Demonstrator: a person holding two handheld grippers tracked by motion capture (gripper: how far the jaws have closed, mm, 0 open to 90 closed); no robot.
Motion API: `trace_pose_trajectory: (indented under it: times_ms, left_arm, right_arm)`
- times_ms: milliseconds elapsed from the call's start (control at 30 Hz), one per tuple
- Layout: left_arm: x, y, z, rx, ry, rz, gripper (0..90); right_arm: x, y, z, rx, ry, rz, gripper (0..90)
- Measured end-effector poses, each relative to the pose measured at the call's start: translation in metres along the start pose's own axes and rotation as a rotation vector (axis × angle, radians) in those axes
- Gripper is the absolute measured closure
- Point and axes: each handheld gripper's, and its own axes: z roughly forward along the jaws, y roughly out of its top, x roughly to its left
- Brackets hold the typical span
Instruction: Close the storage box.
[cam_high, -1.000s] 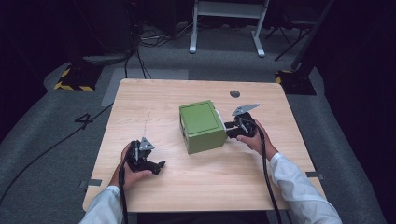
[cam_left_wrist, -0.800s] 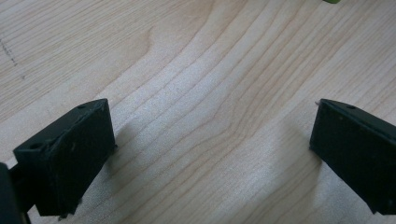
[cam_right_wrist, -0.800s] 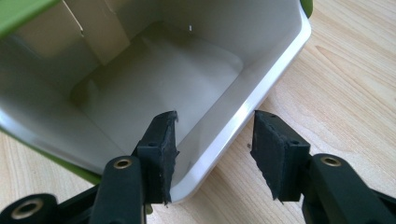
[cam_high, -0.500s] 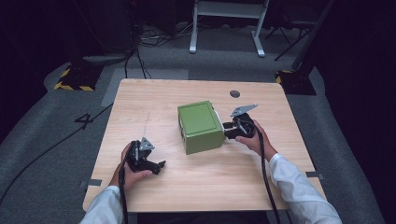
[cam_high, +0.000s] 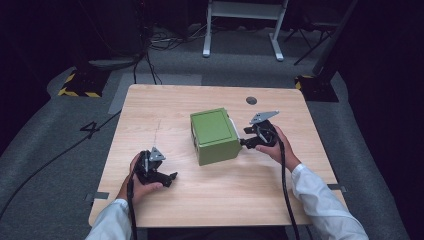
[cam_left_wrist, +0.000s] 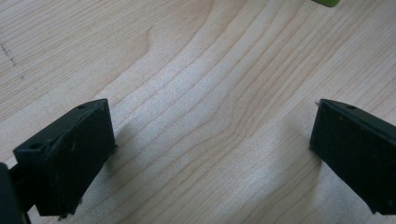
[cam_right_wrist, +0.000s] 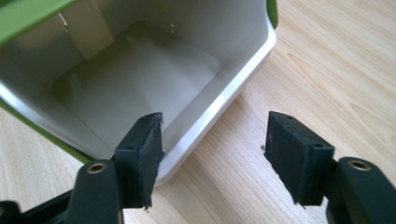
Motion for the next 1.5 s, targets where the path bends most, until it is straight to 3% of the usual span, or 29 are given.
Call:
trace_pose_trajectory:
  times_ms: [233, 333, 500, 800, 1267, 1500]
  left_arm:
    - [0.000, 0.000, 0.000, 0.000, 0.000, 0.000, 0.2]
    - [0.000, 0.000, 0.000, 0.000, 0.000, 0.000, 0.2]
    - [0.000, 0.000, 0.000, 0.000, 0.003, 0.000, 0.2]
    - [-0.002, -0.002, -0.002, 0.004, 0.011, -0.003, 0.5]
    - [-0.001, -0.002, -0.002, 0.001, 0.003, 0.001, 0.5]
    - [-0.001, -0.002, -0.002, 0.001, 0.004, 0.001, 0.5]
  right_arm:
    - [0.002, 0.001, -0.008, -0.002, -0.030, -0.028, 32.1]
    - [0.003, 0.002, -0.015, 0.012, -0.071, -0.044, 28.6]
    - [0.003, 0.001, -0.024, 0.020, -0.101, -0.067, 25.5]
    - [0.005, -0.005, -0.036, 0.046, -0.144, -0.109, 23.1]
    - [0.005, -0.023, -0.065, 0.036, -0.175, -0.109, 19.6]
    - [0.007, -0.038, -0.082, 0.049, -0.215, -0.135, 19.5]
